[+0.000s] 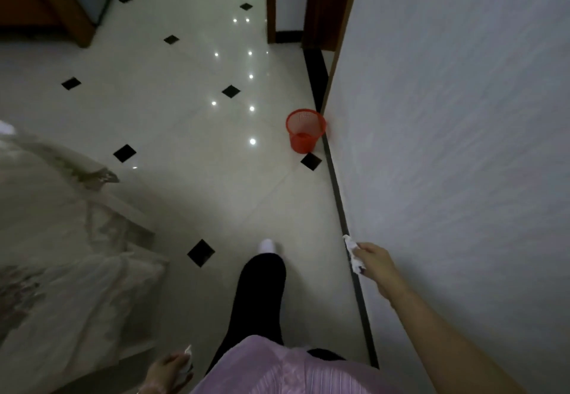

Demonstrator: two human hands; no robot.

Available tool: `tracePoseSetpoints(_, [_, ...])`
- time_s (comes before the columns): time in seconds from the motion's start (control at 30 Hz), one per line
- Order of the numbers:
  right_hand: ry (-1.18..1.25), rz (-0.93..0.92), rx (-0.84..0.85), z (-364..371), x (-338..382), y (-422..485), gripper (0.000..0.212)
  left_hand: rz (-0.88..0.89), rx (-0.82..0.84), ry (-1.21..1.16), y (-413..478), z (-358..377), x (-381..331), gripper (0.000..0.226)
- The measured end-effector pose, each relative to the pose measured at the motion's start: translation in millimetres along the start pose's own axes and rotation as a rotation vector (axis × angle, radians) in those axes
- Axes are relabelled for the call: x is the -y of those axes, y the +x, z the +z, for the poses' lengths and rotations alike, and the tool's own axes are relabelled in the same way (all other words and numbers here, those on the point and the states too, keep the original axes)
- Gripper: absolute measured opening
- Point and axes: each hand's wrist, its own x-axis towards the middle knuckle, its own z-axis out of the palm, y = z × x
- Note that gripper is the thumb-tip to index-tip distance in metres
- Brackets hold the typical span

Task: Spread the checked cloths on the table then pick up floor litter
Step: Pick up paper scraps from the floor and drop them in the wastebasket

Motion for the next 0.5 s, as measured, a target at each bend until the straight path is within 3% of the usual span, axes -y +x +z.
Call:
tracePoseSetpoints(0.1, [0.001,0.000,0.007,19,53,63,0.048,0.043,0.024,0.067,29,12,-65,0.029])
tracePoseSetpoints(0.27, [-0.032,0.143,0.001,36,96,139,0.038,0.058,0.067,0.083,52,56,-220,0.012])
tracePoseSetpoints(0.37, [-0.064,0.224,-0.018,42,115,169,0.040,0.121,0.087,0.094,80,89,-314,0.032])
tracePoseSetpoints(0.5, [0.006,0.339,-0.026,47,136,204,0.051,0.259,0.168,0.075,94,149,-449,0.032])
